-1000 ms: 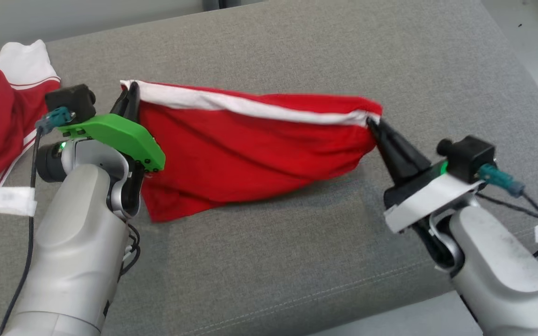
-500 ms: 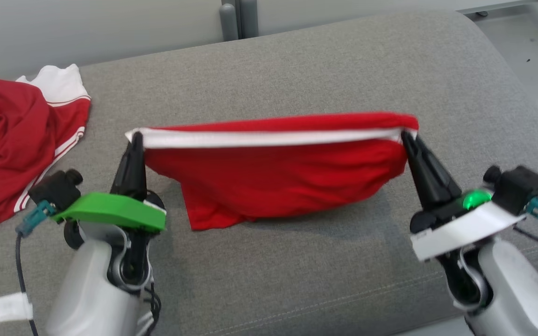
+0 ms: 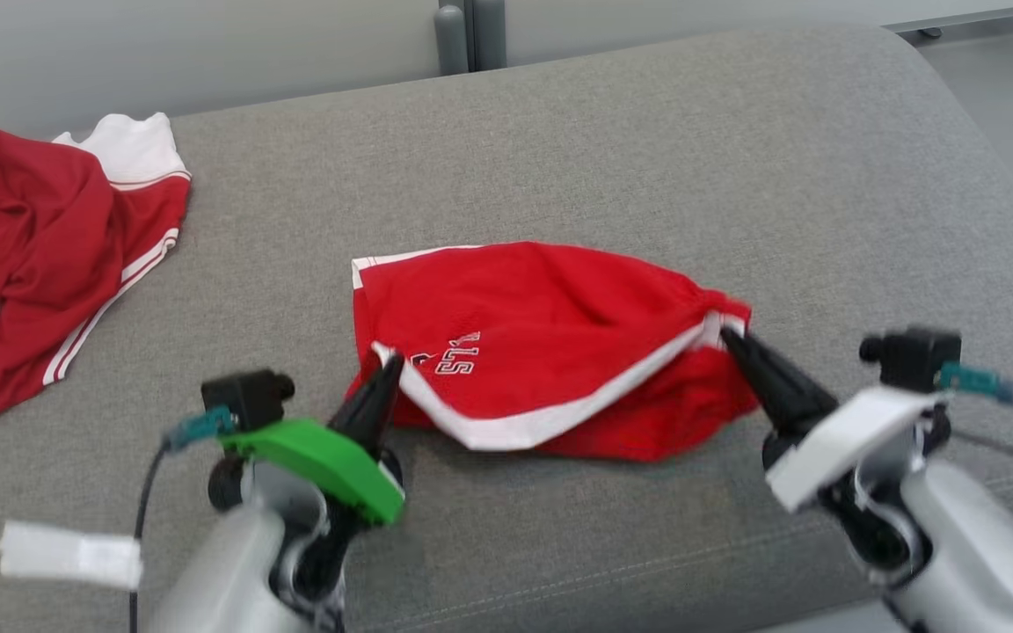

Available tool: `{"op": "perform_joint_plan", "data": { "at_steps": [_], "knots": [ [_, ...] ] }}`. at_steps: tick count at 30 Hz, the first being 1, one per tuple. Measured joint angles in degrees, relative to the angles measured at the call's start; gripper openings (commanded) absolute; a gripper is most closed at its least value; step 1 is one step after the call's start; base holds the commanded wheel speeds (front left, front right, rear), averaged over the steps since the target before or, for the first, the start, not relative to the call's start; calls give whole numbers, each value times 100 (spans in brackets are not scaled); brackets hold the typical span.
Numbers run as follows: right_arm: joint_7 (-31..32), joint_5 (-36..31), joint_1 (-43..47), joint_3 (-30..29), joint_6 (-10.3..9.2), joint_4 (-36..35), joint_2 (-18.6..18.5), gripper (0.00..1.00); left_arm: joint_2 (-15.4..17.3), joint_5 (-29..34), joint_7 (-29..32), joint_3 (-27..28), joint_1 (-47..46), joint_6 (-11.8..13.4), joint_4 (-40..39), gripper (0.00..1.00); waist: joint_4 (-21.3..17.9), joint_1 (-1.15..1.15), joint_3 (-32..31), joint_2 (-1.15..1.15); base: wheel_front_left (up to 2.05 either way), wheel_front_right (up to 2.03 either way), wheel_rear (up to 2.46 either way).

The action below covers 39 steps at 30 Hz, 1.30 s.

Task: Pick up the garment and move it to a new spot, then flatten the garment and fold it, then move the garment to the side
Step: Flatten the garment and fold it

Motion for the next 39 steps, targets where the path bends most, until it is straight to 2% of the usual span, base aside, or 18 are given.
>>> {"op": "perform_joint_plan", "data": {
  "at_steps": [3, 5, 6, 8, 10, 13, 15, 18, 21, 22, 25, 28, 32, 39],
  "knots": [
    [379, -90, -1178, -200, 0, 311, -43, 0, 53, 160, 281, 23, -920, 16, 46, 0, 34, 0, 77, 0, 0, 0, 0],
    [531, -130, -2171, -512, -59, 588, -73, 0, 144, 364, 358, 203, -1881, 214, 171, 0, 74, 0, 121, 0, 0, 0, 0],
    [517, -177, -2674, -717, -177, 682, -67, 0, 160, 421, 348, 347, -2390, 327, 210, 0, 102, 0, 131, 0, 0, 0, 0],
    [360, -346, -3615, -1126, -390, 691, -80, 0, 112, 533, 320, 554, -3345, 483, 153, 0, 172, 0, 139, 0, 0, 0, 0],
    [25, -371, -4439, -1483, -524, 565, 15, 0, -52, 453, 143, 842, -4107, 569, -110, 0, 246, 0, 152, 0, 0, 0, 0],
    [-240, -370, -5135, -1521, -512, 499, 115, 0, -154, 212, -38, 1074, -4760, 599, -394, 0, 338, 0, 199, 0, 0, 0, 0],
    [-234, -346, -5093, -1326, -405, 767, 203, 0, -125, 198, -81, 1096, -4729, 577, -366, 0, 379, 0, 244, 0, 0, 0, 0],
    [-53, -344, -4469, -858, -253, 1324, 287, 0, -102, 197, -45, 894, -4129, 468, -198, 0, 408, 0, 314, 0, 0, 0, 0],
    [154, -179, -3571, -550, -174, 1855, 311, 0, -107, 113, 22, 638, -3103, 428, 51, 0, 421, 0, 388, 0, 0, 0, 0],
    [281, -119, -3005, -367, -138, 2131, 315, 0, -111, 65, 97, 455, -2382, 412, 213, 0, 429, 0, 443, 0, 0, 0, 0],
    [278, -103, -2385, -218, -99, 2460, 315, 0, -101, -102, 62, 288, -1522, 411, 409, 0, 444, 0, 539, 0, 0, 0, 0],
    [175, -91, -2092, -182, -57, 2624, 323, 0, -100, -220, -122, 277, -1072, 402, 427, 0, 458, 0, 620, 0, 0, 0, 0],
    [-154, 68, -2045, -240, -48, 2642, 438, 0, -91, -254, -416, 283, -906, 285, 366, 0, 451, 0, 612, 0, 0, 0, 0],
    [-725, -183, -1866, 157, 2, 2412, 437, 0, -70, -29, -840, 238, -609, 237, 149, 0, 350, 0, 420, 0, 0, 0, 0]
  ]
}}
